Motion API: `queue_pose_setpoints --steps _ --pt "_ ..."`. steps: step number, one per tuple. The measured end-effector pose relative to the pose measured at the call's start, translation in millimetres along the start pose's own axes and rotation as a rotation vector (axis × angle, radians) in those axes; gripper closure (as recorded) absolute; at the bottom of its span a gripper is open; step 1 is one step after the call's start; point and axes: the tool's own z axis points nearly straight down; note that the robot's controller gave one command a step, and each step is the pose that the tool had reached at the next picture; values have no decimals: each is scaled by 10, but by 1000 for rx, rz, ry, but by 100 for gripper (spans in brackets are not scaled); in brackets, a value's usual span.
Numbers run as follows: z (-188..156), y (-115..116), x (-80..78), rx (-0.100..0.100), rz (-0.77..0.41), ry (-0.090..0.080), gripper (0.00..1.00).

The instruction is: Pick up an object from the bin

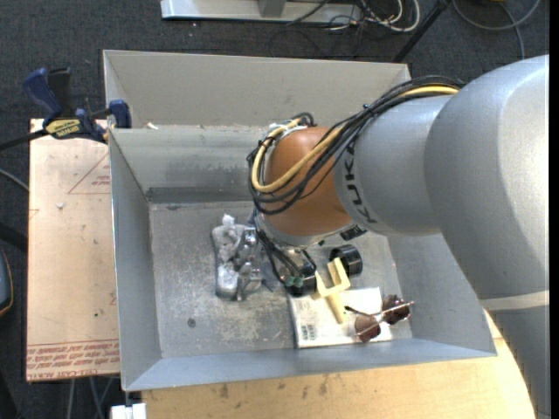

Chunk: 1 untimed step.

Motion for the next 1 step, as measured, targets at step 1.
queue_pose_setpoints --steps 1 --pt "-1942 293 -87 11 -8 37 100"
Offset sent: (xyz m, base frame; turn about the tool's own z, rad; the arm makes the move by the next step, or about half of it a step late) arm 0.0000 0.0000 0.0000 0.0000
